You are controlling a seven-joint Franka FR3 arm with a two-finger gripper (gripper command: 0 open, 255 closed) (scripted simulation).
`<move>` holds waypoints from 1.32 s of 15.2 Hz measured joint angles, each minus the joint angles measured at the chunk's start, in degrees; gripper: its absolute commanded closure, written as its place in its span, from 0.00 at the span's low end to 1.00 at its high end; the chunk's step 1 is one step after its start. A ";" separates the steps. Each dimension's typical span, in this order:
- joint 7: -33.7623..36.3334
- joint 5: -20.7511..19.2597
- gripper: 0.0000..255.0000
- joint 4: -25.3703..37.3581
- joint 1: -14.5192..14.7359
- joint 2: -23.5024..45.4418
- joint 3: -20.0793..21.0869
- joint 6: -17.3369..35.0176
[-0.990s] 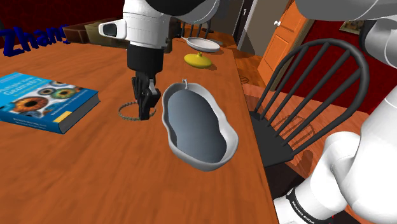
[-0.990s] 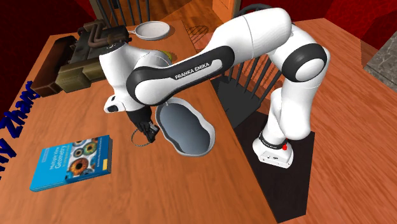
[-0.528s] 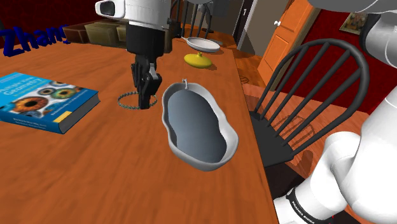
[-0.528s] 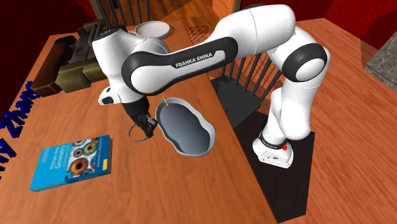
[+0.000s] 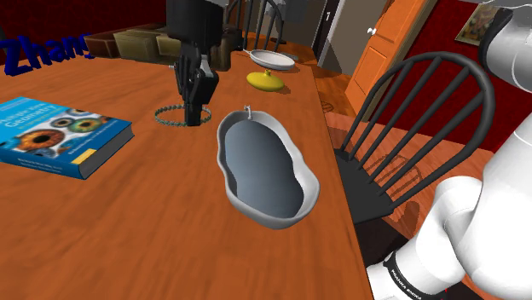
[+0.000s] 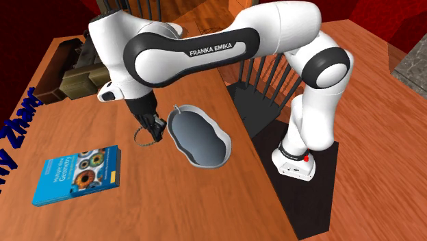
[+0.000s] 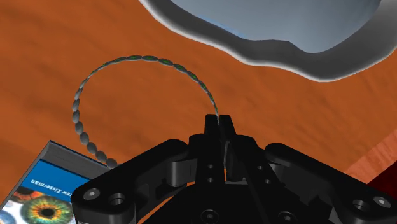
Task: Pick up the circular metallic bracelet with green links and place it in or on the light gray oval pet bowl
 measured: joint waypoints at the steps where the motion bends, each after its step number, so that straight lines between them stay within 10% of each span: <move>1: 0.14 -0.01 1.00 0.90 -0.02 0.05 -0.01 -0.85; 10: 1.70 -0.18 1.00 10.56 0.03 2.21 0.06 -8.19; 20: -2.26 2.26 1.00 -13.86 -1.84 -19.99 -1.71 -6.65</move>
